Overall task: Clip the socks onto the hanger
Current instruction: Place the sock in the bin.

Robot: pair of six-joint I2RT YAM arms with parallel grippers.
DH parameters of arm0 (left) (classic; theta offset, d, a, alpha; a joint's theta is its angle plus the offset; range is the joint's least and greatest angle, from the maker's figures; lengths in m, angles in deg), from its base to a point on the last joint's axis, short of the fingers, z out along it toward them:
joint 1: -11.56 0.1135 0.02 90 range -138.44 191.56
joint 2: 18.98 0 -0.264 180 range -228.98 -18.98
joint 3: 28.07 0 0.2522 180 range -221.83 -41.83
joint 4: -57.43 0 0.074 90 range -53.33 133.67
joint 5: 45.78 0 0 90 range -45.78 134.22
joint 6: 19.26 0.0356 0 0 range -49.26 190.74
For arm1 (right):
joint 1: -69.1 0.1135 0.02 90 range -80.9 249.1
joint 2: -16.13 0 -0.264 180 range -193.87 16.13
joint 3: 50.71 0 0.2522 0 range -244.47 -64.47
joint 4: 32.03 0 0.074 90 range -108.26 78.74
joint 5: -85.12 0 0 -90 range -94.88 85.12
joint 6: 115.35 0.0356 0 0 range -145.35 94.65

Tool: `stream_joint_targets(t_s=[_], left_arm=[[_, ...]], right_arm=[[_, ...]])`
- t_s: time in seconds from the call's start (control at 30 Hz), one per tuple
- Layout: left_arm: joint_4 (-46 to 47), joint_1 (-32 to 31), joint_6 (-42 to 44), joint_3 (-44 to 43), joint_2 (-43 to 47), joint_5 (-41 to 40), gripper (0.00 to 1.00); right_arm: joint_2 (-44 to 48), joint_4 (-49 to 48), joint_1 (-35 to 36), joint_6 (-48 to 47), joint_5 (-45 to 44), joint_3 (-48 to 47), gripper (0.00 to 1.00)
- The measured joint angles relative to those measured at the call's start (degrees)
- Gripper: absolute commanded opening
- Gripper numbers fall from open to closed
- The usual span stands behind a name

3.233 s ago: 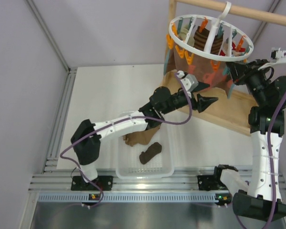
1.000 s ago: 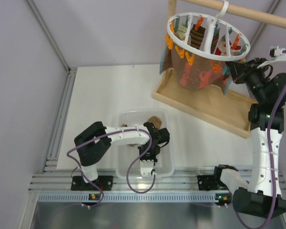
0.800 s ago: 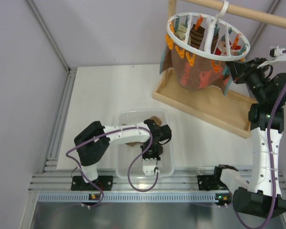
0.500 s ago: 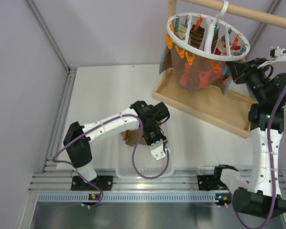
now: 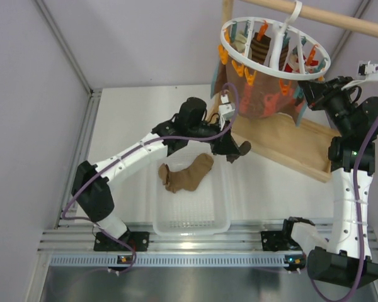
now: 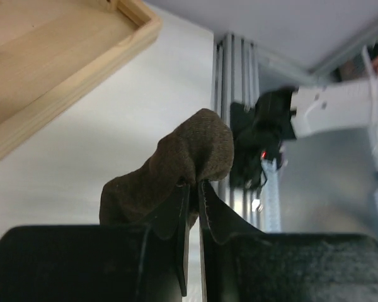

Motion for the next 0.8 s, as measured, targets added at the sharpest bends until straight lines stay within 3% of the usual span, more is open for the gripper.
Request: stream_joint_targets(t_s=[0.07, 0.17, 0.27, 0.53, 0.8], left_arm=[[11.58, -0.22, -13.09, 5.6, 1.33, -3.65, 0.0], [23.58, -1.36, -30.18, 6.6, 0.28, -10.29, 0.0], [32.65, -2.36, -40.87, 5.38, -1.49, -15.15, 0.0], [45.38, -4.7, -58.07, -2.27, -9.57, -23.98, 0.0], [51.54, -4.35, -66.77, -3.26, -11.72, -19.69, 0.0]], right_arm=[[0.0, 0.0, -0.09, 0.46, 0.09, 0.0, 0.0], [0.0, -0.02, -0.11, 1.03, 0.11, 0.0, 0.0], [0.0, -0.02, -0.11, 1.57, 0.11, 0.0, 0.0], [0.0, 0.0, -0.11, 2.64, 0.09, -0.04, 0.0], [0.0, 0.0, -0.17, 2.64, 0.09, -0.11, 0.0]])
